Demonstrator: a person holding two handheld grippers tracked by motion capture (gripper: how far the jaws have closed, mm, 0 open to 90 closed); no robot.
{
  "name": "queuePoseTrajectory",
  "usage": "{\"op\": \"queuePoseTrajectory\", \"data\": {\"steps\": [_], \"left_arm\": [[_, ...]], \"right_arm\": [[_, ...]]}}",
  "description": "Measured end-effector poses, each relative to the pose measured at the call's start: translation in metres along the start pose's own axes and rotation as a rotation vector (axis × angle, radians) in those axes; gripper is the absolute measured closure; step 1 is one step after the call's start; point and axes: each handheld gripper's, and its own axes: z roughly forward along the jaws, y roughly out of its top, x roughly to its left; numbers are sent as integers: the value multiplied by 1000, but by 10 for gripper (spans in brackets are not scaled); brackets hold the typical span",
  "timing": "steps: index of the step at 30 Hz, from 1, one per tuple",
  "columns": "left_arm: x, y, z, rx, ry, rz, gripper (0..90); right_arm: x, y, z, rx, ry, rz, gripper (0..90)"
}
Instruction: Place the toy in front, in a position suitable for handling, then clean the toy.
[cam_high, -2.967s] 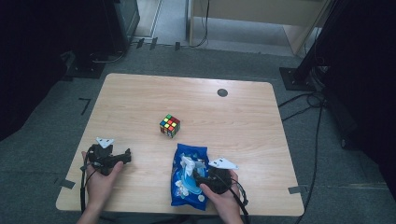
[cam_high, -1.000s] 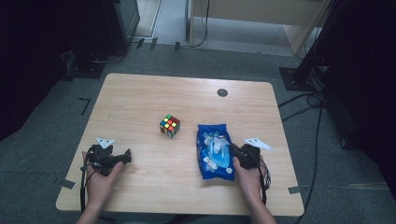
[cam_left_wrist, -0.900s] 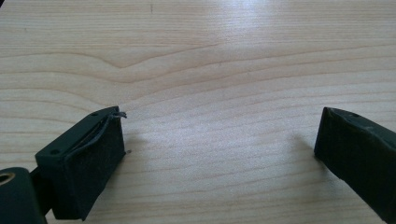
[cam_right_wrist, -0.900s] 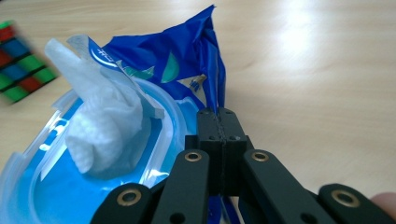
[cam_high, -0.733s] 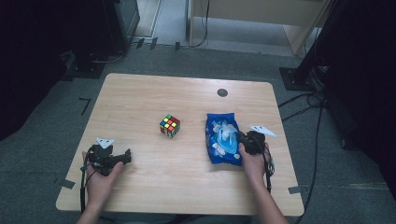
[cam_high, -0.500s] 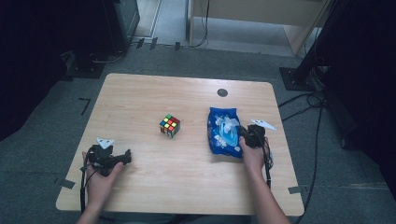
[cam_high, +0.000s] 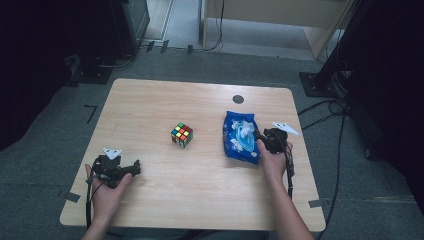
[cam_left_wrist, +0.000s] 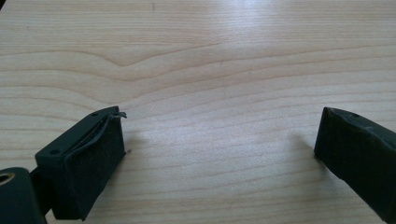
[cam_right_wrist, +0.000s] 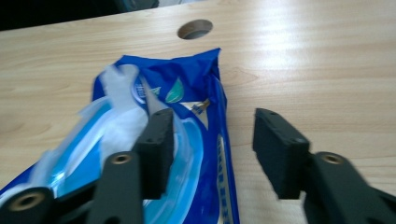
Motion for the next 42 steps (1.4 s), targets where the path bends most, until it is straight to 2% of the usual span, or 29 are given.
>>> {"op": "queuePoseTrajectory", "data": {"steps": [4, 5, 6, 9, 11, 12, 14, 16, 17, 21, 23, 25, 28, 31, 35, 36, 42], "left_arm": [[0, 0, 0, 0, 0, 0, 15], [0, 0, 0, 0, 0, 1, 15], [0, 0, 0, 0, -3, 2, 15], [0, 1, 0, 10, -1, -3, 15], [-1, 3, -2, 19, -22, -11, 15], [-4, 4, -5, -1, -47, -5, 15], [-13, 8, -11, -38, -75, 34, 15], [-26, 15, -15, -76, -85, 77, 15], [-34, 18, -16, -87, -93, 96, 15], [-62, 32, -15, -105, -173, 138, 15], [-79, 39, -12, -114, -207, 175, 15], [-97, 44, -4, -108, -232, 222, 15], [-117, 51, 10, -96, -258, 261, 15], [-127, 56, 24, -75, -281, 260, 16], [-136, 64, 46, -44, -258, 255, 44], [-138, 66, 52, -37, -242, 257, 46], [-141, 76, 66, -16, -235, 246, 65]], "right_arm": [[8, 0, -23, 8, 16, -91, 314], [11, -4, -35, 19, 8, -129, 257], [11, -4, -35, 19, 8, -129, 257], [13, -14, -53, 43, 49, -132, 188], [12, -18, -62, 46, 68, -133, 177], [12, -20, -66, 47, 74, -129, 166], [12, -24, -74, 40, 83, -126, 160], [11, -27, -79, 33, 79, -123, 151], [11, -28, -81, 29, 79, -118, 150], [12, -29, -81, 26, 85, -105, 149], [14, -30, -80, 31, 93, -107, 149], [16, -31, -79, 37, 95, -113, 149], [19, -32, -76, 44, 96, -123, 149], [22, -33, -75, 45, 100, -130, 149], [25, -34, -75, 51, 97, -146, 149], [25, -34, -75, 55, 95, -147, 149], [25, -35, -75, 58, 101, -152, 149]]}}
